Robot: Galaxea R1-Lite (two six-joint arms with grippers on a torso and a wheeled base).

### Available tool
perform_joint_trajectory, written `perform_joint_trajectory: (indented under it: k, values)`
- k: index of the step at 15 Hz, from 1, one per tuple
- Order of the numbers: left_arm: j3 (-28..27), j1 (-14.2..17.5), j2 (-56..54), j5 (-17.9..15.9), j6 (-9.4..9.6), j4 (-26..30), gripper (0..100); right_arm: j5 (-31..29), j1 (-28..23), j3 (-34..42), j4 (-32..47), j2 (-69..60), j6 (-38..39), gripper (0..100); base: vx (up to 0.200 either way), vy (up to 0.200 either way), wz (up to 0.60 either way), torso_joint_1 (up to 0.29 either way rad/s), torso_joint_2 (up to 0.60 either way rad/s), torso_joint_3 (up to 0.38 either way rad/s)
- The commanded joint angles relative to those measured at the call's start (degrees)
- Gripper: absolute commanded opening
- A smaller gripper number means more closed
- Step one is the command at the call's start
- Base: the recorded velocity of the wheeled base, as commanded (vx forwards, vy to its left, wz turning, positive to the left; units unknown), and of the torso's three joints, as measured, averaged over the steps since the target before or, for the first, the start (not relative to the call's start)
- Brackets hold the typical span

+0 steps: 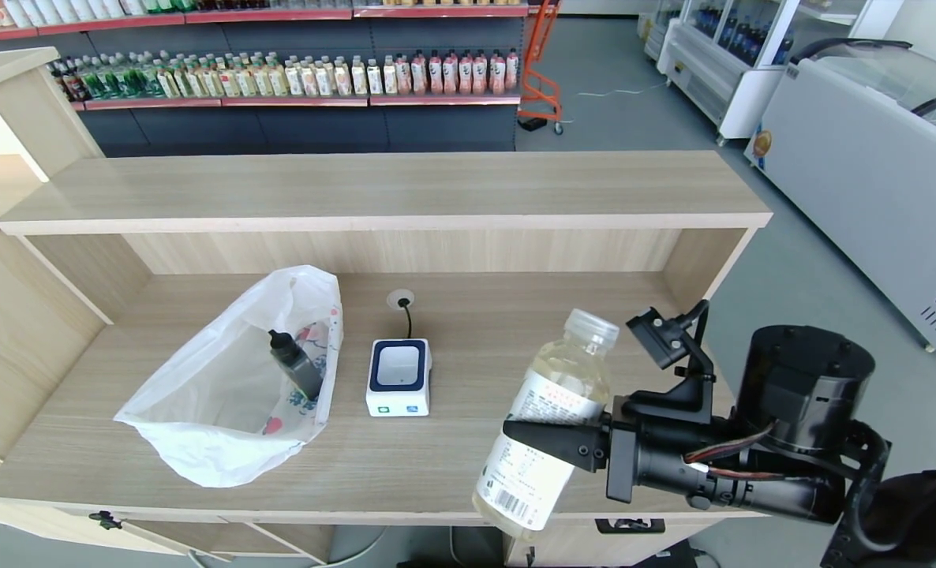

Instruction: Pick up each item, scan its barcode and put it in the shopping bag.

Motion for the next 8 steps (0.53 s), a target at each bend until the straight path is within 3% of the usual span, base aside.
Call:
perform_joint_trajectory:
  k: [1, 8]
  values:
    - [0.0, 0.0, 0.0, 0.0, 0.00, 0.0, 100, 0.0, 0.9, 0.0, 0.0, -0.5, 0.0, 0, 0.000, 0.000, 0.00, 0.000, 0.00, 0.000]
    - [0.0, 0.0, 0.0, 0.0, 0.00, 0.0, 100, -0.1, 1.6, -1.3, 0.3, -0.1, -0.1, 0, 0.000, 0.000, 0.00, 0.000, 0.00, 0.000]
